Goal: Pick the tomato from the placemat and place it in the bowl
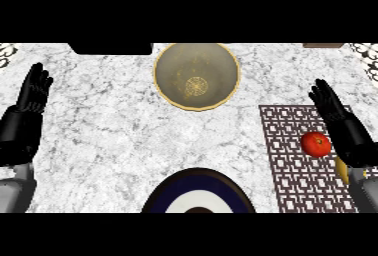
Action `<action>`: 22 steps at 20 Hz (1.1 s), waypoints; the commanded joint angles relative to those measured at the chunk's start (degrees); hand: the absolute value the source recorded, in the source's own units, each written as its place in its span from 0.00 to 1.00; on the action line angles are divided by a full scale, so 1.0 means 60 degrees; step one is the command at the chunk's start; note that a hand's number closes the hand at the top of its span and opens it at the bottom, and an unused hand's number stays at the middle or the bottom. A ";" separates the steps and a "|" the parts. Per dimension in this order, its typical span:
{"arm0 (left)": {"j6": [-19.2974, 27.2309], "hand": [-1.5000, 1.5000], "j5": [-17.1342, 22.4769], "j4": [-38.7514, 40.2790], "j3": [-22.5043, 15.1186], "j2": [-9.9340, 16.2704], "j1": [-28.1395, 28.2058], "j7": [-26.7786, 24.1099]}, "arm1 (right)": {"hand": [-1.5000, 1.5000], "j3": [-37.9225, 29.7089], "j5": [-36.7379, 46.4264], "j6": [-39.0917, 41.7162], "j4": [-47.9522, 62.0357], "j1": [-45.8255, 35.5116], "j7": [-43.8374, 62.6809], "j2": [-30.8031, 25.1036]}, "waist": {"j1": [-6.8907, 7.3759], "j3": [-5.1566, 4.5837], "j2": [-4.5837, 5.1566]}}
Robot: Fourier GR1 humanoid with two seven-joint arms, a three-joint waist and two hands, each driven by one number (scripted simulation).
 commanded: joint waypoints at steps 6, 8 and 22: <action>0.0123 0.50 0.0035 0.0607 -0.1472 -0.1825 0.0089 0.1196 | 1.00 0.1673 0.1222 0.0666 -0.0192 0.0339 0.1923 -0.0236 | -0.0089 0.0097 -0.0117; 0.0034 0.50 0.0338 0.0350 -0.1248 -0.1707 0.0404 0.1312 | 1.00 0.0212 0.3275 -0.2534 0.0417 0.0426 0.0977 -0.1123 | -0.0494 0.0075 -0.0229; -0.0155 0.50 0.0346 0.0044 -0.1320 -0.1975 0.0461 0.1832 | 0.00 -0.1063 0.3096 -0.4344 -0.4809 0.3796 0.1212 -0.0538 | -0.0166 0.0089 -0.0201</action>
